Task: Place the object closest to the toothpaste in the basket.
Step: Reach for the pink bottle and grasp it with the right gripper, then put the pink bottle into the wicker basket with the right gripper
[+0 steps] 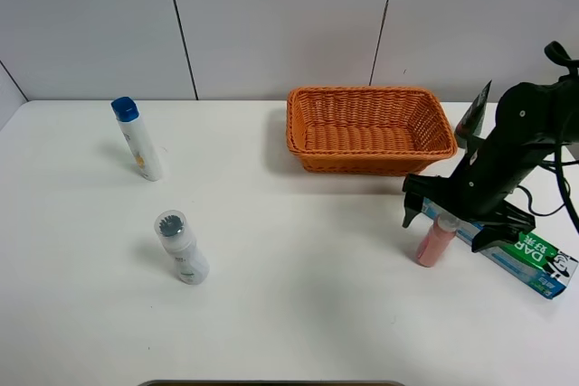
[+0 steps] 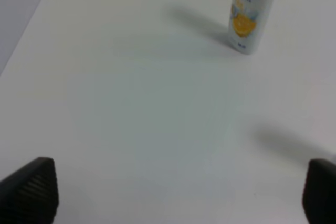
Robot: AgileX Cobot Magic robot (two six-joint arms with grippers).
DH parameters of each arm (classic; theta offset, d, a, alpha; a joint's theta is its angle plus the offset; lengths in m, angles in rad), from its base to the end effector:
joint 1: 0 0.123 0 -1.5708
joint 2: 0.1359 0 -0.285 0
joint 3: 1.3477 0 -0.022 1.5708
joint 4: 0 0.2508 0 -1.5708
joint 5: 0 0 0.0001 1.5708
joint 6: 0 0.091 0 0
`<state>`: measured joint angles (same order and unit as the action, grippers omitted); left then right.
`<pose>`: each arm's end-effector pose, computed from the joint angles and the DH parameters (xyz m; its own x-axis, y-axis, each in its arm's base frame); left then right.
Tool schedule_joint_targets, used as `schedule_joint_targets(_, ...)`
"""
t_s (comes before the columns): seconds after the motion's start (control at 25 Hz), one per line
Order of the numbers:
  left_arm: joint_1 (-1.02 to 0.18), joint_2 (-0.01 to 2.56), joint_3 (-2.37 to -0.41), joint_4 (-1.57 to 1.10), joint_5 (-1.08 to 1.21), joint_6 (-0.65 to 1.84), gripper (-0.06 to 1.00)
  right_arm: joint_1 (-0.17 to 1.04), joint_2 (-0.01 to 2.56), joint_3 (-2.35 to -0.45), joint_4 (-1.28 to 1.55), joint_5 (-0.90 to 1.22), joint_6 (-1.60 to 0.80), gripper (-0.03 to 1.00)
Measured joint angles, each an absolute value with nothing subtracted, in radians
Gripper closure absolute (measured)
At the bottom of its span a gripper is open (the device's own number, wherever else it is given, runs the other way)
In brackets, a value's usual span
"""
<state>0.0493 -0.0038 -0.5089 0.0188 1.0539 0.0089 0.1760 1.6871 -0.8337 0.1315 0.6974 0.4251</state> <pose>-0.0063 0.0012 0.2803 -0.4391 -0.0035 -0.8985 -0.0560 0.9982 0.0235 0.2715 0.0561 0.1508 -0.9384 0.3414 -0.0542 0.3325 0.9343 0.1282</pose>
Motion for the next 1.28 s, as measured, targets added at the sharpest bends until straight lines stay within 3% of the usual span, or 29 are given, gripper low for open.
schedule_joint_targets(0.44,0.049,-0.004,-0.509,0.018,1.054,0.009,0.00,0.176,1.716,-0.834,0.132,0.675,0.425,0.02)
schedule_joint_targets(0.6,0.049,-0.004,-0.509,0.018,1.054,0.009,0.00,0.176,1.716,-0.834,0.132,0.675,0.425,0.15)
schedule_joint_targets(0.92,0.049,-0.004,-0.509,0.018,1.054,0.009,0.00,0.176,1.716,-0.834,0.128,0.675,0.430,0.58)
schedule_joint_targets(1.28,0.049,-0.004,-0.509,0.018,1.054,0.009,0.00,0.176,1.716,-0.834,0.123,0.675,0.432,0.59)
